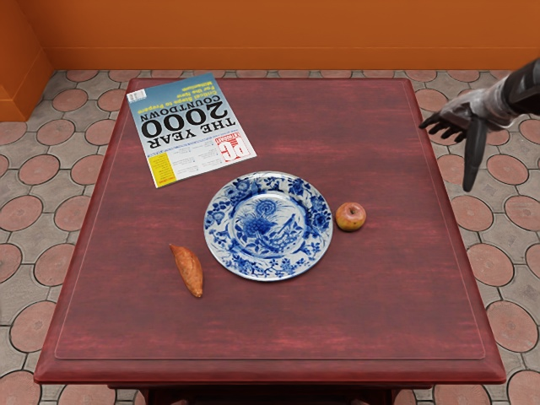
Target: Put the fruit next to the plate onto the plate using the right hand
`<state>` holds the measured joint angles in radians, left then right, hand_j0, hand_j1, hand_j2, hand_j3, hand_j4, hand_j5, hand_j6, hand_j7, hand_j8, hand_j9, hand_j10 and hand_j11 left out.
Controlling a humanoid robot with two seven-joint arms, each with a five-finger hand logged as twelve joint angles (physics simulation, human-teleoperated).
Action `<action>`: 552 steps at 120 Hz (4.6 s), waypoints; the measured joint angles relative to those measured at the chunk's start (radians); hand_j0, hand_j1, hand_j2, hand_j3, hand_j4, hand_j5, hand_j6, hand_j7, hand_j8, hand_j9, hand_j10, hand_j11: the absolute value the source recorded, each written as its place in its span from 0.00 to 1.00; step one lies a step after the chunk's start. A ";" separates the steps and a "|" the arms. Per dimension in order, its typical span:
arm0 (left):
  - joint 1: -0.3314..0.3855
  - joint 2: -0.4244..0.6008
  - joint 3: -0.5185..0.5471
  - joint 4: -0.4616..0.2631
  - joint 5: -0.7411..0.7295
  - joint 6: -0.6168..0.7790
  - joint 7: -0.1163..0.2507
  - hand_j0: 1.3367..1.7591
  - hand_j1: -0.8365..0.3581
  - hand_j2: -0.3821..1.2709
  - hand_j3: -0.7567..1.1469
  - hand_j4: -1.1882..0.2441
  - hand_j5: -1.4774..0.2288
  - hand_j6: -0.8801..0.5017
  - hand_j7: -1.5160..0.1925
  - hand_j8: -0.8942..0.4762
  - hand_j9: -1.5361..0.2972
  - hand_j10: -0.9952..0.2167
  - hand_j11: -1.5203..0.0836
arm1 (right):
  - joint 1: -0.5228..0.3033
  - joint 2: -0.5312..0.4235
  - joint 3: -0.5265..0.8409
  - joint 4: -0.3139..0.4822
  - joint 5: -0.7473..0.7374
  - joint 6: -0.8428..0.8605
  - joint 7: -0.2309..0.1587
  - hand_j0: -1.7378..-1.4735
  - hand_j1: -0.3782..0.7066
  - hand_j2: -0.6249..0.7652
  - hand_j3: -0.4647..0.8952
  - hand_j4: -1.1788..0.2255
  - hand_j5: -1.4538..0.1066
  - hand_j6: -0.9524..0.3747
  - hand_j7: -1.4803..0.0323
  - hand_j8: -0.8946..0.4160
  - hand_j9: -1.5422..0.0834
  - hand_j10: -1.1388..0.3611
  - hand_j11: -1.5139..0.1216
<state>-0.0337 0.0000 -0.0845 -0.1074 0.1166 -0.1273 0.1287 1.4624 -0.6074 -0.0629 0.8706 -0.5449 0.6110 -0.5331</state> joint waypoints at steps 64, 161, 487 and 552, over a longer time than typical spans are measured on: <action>0.000 0.000 0.000 0.000 0.000 0.000 0.000 0.76 0.98 0.23 0.40 0.82 0.86 0.63 0.88 0.65 0.83 0.81 0.94 | -0.007 -0.054 0.157 0.240 0.042 0.000 -0.071 0.30 0.03 0.45 0.34 0.84 0.93 0.71 0.98 0.68 0.95 0.76 0.93; 0.000 0.000 0.000 0.000 0.000 0.000 0.000 0.76 0.98 0.23 0.40 0.82 0.86 0.63 0.88 0.65 0.83 0.81 0.94 | -0.237 -0.013 0.199 0.656 -0.326 -0.497 -0.078 0.30 0.03 0.45 0.34 0.84 0.93 0.71 0.98 0.68 0.95 0.76 0.93; 0.000 0.000 0.000 0.000 0.000 0.000 0.000 0.76 0.98 0.23 0.40 0.82 0.86 0.63 0.88 0.65 0.83 0.81 0.94 | -0.513 0.056 0.204 0.702 -0.731 -0.795 -0.079 0.31 0.66 0.54 0.34 0.47 0.55 0.38 0.56 0.30 0.57 0.42 0.55; 0.000 0.000 0.000 0.000 0.000 0.000 0.000 0.76 0.98 0.23 0.40 0.82 0.86 0.63 0.88 0.65 0.83 0.81 0.94 | -0.515 0.051 0.268 0.700 -0.713 -0.792 -0.078 0.30 0.62 0.66 0.34 0.40 0.40 0.36 0.44 0.31 0.44 0.35 0.42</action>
<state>-0.0337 0.0000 -0.0845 -0.1074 0.1166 -0.1273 0.1288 0.9470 -0.5561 0.2052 1.5708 -1.2579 -0.1809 -0.6109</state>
